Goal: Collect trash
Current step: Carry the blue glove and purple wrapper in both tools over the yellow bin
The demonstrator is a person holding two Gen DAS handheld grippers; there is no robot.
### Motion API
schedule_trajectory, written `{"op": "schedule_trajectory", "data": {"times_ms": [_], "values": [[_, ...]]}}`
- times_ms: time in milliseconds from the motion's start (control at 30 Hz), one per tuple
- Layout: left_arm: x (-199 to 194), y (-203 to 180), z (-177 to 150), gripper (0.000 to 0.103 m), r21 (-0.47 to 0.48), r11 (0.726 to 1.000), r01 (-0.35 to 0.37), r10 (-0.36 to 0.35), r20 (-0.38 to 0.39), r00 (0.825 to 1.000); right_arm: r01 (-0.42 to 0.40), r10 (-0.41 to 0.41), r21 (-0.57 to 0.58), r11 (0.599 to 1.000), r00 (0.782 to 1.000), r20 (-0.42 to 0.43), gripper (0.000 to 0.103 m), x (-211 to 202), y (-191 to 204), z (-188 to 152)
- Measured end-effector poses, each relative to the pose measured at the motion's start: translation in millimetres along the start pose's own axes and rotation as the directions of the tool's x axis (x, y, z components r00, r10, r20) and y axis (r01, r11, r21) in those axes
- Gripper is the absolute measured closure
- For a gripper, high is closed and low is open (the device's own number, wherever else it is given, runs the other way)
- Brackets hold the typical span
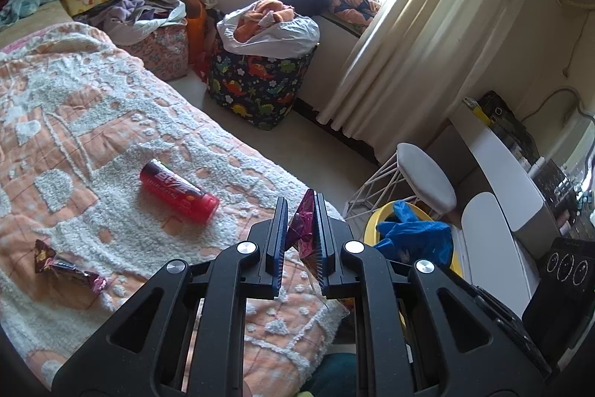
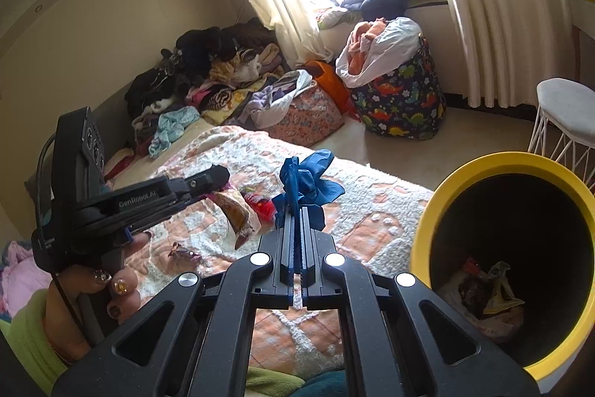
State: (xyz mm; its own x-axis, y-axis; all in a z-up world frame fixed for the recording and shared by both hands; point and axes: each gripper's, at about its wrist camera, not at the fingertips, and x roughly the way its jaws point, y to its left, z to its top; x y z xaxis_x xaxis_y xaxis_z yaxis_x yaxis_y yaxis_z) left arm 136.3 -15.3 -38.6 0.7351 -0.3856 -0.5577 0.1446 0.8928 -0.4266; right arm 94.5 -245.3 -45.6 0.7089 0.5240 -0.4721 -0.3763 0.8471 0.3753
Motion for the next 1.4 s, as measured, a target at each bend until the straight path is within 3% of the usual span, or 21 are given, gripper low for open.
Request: {"op": "schedule_trajectory", "data": {"times_ms": [467,600,900,1400], "values": [[10,-37,-9,0.094,0.081,0.996,0.026,-0.024,-0.022,0.999,0.054,-0.057,0.048,0.997,0.996,0.065,0.101,-25,-27,9],[15,-47,-13,0.094,0.1,0.994,0.034,-0.031,-0.034,0.999,0.1,-0.104,0.06,0.993,0.992,0.077,0.101,-32,-38,10],[24,-69,-25,0.094,0.146,0.988,0.055,-0.046,-0.062,0.997,0.181,-0.191,0.123,0.976,0.979,0.073,0.101,-39,-72,10],[41,-100,-45,0.094,0.207,0.974,0.092,-0.069,-0.114,0.991,0.249,-0.267,0.216,0.944,0.962,0.056,0.101,-50,-120,5]]}}
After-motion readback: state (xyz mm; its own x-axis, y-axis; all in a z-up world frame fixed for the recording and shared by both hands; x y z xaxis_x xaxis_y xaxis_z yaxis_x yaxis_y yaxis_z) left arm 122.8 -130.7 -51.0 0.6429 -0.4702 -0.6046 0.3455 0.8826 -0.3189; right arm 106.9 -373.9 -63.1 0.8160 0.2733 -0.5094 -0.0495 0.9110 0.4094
